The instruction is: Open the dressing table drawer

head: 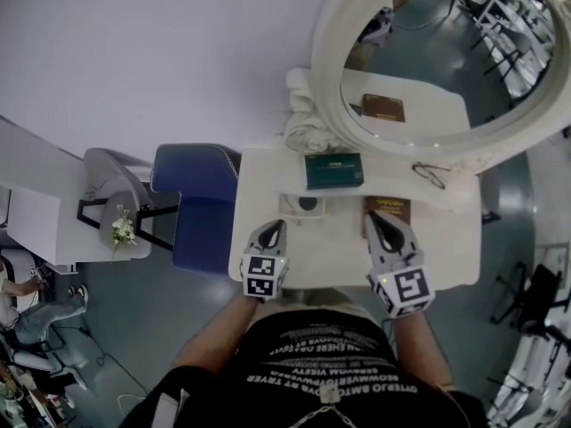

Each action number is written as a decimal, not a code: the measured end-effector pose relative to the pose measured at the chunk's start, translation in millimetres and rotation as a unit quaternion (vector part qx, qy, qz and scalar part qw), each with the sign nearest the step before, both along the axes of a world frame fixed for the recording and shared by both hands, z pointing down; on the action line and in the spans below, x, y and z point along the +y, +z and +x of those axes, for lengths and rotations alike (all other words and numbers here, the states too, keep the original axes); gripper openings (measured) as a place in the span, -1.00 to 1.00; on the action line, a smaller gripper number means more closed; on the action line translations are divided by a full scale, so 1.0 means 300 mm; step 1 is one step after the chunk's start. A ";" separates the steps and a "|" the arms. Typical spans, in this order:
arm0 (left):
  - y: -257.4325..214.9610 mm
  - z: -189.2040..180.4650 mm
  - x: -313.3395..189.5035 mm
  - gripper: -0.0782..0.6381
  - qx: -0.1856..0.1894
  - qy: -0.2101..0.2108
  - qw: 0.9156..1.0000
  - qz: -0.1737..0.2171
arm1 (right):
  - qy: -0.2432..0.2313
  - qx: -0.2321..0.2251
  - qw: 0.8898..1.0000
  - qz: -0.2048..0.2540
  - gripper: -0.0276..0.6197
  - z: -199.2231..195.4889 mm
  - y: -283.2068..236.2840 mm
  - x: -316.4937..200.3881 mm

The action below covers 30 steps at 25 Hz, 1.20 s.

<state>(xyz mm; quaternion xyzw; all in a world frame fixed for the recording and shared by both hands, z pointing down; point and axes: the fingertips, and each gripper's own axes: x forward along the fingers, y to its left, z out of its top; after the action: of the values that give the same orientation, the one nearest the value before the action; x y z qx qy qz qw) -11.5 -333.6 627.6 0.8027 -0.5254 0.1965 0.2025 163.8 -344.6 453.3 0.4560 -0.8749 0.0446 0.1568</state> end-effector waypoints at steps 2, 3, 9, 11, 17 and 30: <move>-0.092 -0.021 -0.012 -0.77 -0.002 0.000 0.999 0.034 | -0.001 -0.004 1.000 0.002 -0.91 -0.019 -0.006 0.003; -0.139 -0.030 -0.015 -0.77 0.001 0.000 0.999 0.049 | -0.003 -0.006 1.000 0.002 -0.91 -0.028 -0.010 0.007; -0.423 -0.101 -0.031 -0.77 0.062 -0.028 0.993 0.100 | -0.004 -0.005 1.000 0.007 -0.91 -0.073 -0.031 0.026; -0.504 -0.117 -0.031 -0.77 0.072 -0.028 0.990 0.117 | -0.002 -0.006 1.000 0.009 -0.91 -0.083 -0.043 0.035; -0.677 -0.158 -0.003 -0.77 0.088 -0.021 0.984 0.150 | 0.004 -0.004 1.000 0.011 -0.91 -0.105 -0.059 0.061; -0.913 -0.200 0.069 -0.77 -0.034 0.013 0.957 0.286 | 0.021 -0.006 0.999 0.034 -0.91 -0.154 -0.127 0.123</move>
<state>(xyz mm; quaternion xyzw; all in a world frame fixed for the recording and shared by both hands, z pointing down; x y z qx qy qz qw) -71.4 -312.9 353.6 0.8268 -0.5556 0.0676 -0.0562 117.6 -307.7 415.1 0.4793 -0.8670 0.0210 0.1350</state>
